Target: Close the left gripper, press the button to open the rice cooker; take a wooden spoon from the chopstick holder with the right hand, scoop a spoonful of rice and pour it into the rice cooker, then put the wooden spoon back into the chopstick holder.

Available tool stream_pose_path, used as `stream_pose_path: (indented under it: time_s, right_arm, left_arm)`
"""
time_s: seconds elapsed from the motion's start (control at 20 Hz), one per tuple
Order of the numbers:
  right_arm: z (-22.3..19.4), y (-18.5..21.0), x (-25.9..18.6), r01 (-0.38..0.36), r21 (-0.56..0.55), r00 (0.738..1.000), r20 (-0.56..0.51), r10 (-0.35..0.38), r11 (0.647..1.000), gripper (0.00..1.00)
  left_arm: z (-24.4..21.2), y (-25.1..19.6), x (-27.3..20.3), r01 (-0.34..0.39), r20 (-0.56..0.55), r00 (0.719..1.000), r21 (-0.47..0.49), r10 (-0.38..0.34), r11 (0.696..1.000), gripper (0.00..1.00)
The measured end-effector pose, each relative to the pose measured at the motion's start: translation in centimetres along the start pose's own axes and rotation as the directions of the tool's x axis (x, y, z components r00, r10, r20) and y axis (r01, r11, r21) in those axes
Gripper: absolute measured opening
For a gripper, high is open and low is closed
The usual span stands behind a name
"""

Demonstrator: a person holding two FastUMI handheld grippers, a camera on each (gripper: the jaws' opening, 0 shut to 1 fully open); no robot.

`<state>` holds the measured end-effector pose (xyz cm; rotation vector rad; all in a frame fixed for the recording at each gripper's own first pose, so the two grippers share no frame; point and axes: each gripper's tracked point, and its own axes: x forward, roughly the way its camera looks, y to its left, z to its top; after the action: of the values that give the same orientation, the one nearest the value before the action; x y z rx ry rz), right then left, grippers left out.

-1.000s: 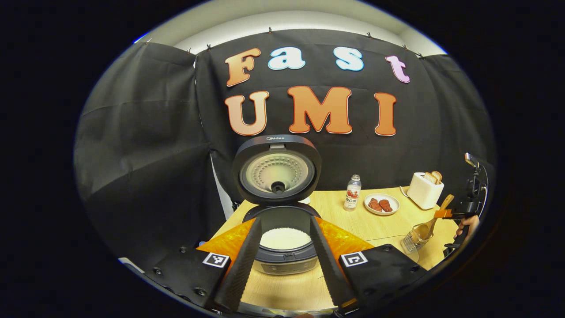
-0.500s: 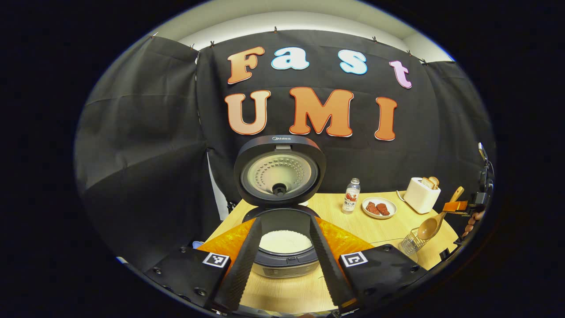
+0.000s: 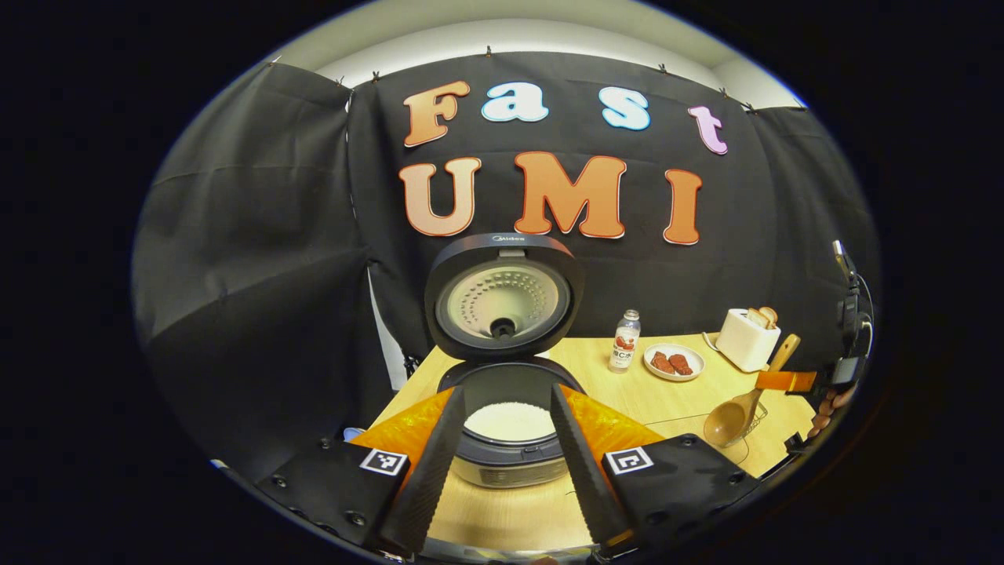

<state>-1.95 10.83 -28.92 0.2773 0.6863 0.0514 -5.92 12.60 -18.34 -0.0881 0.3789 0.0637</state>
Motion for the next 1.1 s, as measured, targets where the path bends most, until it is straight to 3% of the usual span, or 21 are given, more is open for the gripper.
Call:
stream_pose_path:
  time_s: [0.15,0.2,0.25,0.3,0.35,0.55,0.6,0.7,0.8,0.95,1.0,1.1]
  right_arm:
    - [-1.9,0.6,1.3,0.029,-0.069,0.999,-0.023,-0.031,0.997,0.07]
    - [-2.5,0.5,1.7,0.046,-0.100,0.998,-0.030,-0.049,0.994,0.08]
    - [-3.0,0.3,2.1,0.063,-0.138,0.997,-0.035,-0.069,0.988,0.07]
    - [-3.4,0.2,2.3,0.077,-0.178,0.996,-0.037,-0.085,0.981,0.07]
    - [-3.6,0.2,2.5,0.094,-0.220,0.994,-0.029,-0.102,0.971,0.08]
    - [-4.8,0.3,3.6,0.156,-0.411,0.986,0.017,-0.164,0.898,0.06]
    - [-5.1,0.2,3.8,0.174,-0.438,0.984,0.036,-0.176,0.882,0.06]
    - [-5.4,-0.3,3.9,0.211,-0.472,0.977,0.067,-0.203,0.856,0.06]
    - [-5.5,0.0,4.1,0.212,-0.496,0.977,0.090,-0.194,0.842,0.07]
    - [-6.1,0.7,4.2,0.209,-0.559,0.978,0.115,-0.174,0.802,0.06]
    - [-6.3,0.9,4.2,0.216,-0.573,0.976,0.127,-0.175,0.790,0.06]
    - [-6.9,1.3,4.3,0.223,-0.579,0.975,0.146,-0.170,0.784,0.06]
  left_arm:
    - [-1.0,1.1,-1.2,-0.007,-0.012,1.000,-0.006,0.007,1.000,0.73]
    - [-1.3,1.5,-1.1,-0.011,-0.017,1.000,-0.007,0.011,1.000,0.77]
    - [-1.6,1.7,-1.1,-0.011,-0.026,1.000,-0.007,0.011,1.000,0.73]
    - [-1.8,2.0,-1.0,-0.013,-0.032,0.999,-0.008,0.013,1.000,0.77]
    - [-2.1,2.1,-1.1,-0.012,-0.039,0.999,-0.010,0.012,1.000,0.73]
    - [-2.0,2.5,-0.3,-0.005,-0.047,0.999,-0.015,0.004,1.000,0.73]
    - [-2.2,2.4,-0.2,-0.003,-0.049,0.999,-0.013,0.002,1.000,0.77]
    - [-2.2,2.2,0.9,0.002,-0.052,0.999,-0.010,-0.002,1.000,0.73]
    - [-2.3,2.2,1.1,0.005,-0.057,0.998,-0.007,-0.006,1.000,0.77]
    - [-2.5,2.1,1.6,0.009,-0.063,0.998,-0.009,-0.009,1.000,0.73]
    - [-2.5,2.1,1.6,0.009,-0.064,0.998,-0.010,-0.010,1.000,0.77]
    - [-2.4,2.1,1.6,0.010,-0.062,0.998,-0.012,-0.010,1.000,0.77]
